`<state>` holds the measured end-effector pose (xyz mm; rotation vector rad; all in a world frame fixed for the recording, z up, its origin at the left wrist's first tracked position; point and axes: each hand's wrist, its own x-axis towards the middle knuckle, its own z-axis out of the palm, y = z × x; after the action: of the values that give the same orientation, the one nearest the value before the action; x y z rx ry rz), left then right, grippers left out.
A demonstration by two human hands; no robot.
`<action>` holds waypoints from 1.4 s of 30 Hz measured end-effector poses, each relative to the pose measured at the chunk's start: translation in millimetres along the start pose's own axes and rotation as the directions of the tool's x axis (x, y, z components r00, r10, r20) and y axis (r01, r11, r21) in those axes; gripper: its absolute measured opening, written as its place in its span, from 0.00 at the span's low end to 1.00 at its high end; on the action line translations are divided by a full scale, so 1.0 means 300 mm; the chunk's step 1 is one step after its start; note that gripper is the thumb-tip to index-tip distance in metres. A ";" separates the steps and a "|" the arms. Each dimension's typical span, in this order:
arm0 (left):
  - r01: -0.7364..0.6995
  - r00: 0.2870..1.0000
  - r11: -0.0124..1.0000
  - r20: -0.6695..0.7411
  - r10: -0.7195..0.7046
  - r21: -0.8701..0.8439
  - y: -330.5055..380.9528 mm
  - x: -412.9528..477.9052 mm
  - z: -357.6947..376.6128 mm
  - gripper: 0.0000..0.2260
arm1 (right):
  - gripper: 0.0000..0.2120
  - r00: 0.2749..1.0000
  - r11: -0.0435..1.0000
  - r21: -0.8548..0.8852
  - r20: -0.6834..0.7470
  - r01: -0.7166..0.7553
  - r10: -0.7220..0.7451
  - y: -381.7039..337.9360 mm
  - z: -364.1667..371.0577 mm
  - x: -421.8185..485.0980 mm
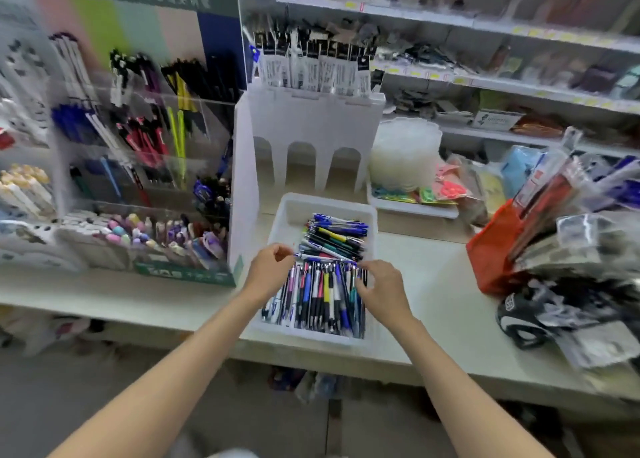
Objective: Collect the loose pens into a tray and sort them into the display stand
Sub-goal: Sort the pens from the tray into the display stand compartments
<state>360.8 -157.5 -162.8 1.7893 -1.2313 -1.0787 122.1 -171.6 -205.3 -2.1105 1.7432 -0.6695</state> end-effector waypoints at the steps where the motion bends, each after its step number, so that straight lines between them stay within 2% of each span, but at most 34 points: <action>1: 0.036 0.999 0.990 0.015 -0.038 0.133 -0.030 -0.002 0.039 0.11 | 0.16 0.999 1.000 0.007 0.041 -0.008 0.007 0.016 0.017 -0.025; 2: 0.067 0.997 0.967 0.025 -0.076 0.246 -0.057 -0.007 0.071 0.18 | 0.18 0.998 1.000 0.019 0.069 -0.012 0.010 0.027 0.036 -0.047; 4: 0.110 0.993 0.925 0.006 -0.121 0.363 -0.090 -0.017 0.121 0.31 | 0.20 0.997 0.999 0.050 0.081 -0.018 0.014 0.029 0.071 -0.079; 7: 0.170 0.983 0.899 -0.005 -0.183 0.404 -0.109 -0.024 0.187 0.48 | 0.20 0.995 0.984 0.156 0.067 -0.089 0.080 0.018 0.095 -0.103; 10: 0.253 0.966 0.828 -0.082 -0.246 0.500 -0.098 -0.024 0.240 0.58 | 0.20 0.994 0.975 0.200 0.064 -0.095 0.084 0.023 0.095 -0.104; 15: 0.320 0.947 0.821 -0.127 -0.296 0.473 -0.081 0.000 0.280 0.55 | 0.18 0.993 0.955 0.276 0.062 -0.114 0.100 0.023 0.092 -0.107; 21: 0.301 0.950 0.683 -0.151 -0.272 0.665 -0.116 -0.003 0.257 0.50 | 0.18 0.990 0.943 0.303 0.077 -0.138 0.120 0.037 0.105 -0.106; 28: 0.291 0.956 0.789 -0.128 -0.265 0.540 -0.146 0.011 0.262 0.39 | 0.17 0.992 0.944 0.306 0.065 -0.122 0.107 0.036 0.105 -0.107; 30: 0.292 0.956 0.821 -0.118 -0.269 0.492 -0.160 0.020 0.254 0.33 | 0.17 0.992 0.945 0.302 0.067 -0.122 0.107 0.038 0.104 -0.108; 33: 0.289 0.957 0.831 -0.139 -0.254 0.476 -0.165 0.013 0.256 0.27 | 0.17 0.991 0.947 0.297 0.073 -0.125 0.109 0.038 0.106 -0.107; 36: 0.291 0.956 0.780 -0.181 -0.229 0.553 -0.148 0.003 0.260 0.29 | 0.17 0.991 0.946 0.300 0.079 -0.126 0.107 0.037 0.105 -0.108; 38: 0.315 0.949 0.803 -0.182 -0.258 0.506 -0.130 0.002 0.263 0.32 | 0.17 0.992 0.946 0.301 0.075 -0.118 0.100 0.038 0.105 -0.107; 40: 0.334 0.942 0.802 -0.148 -0.300 0.495 -0.117 0.002 0.271 0.41 | 0.17 0.993 0.949 0.295 0.068 -0.112 0.096 0.039 0.106 -0.107; 42: 0.308 0.947 0.772 -0.100 -0.306 0.556 -0.106 -0.008 0.279 0.51 | 0.17 0.993 0.950 0.292 0.068 -0.113 0.097 0.038 0.106 -0.108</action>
<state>295.8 -152.9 -224.3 2.5217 -1.3859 -0.9317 125.3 -143.8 -242.7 -1.8051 1.6011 -0.7826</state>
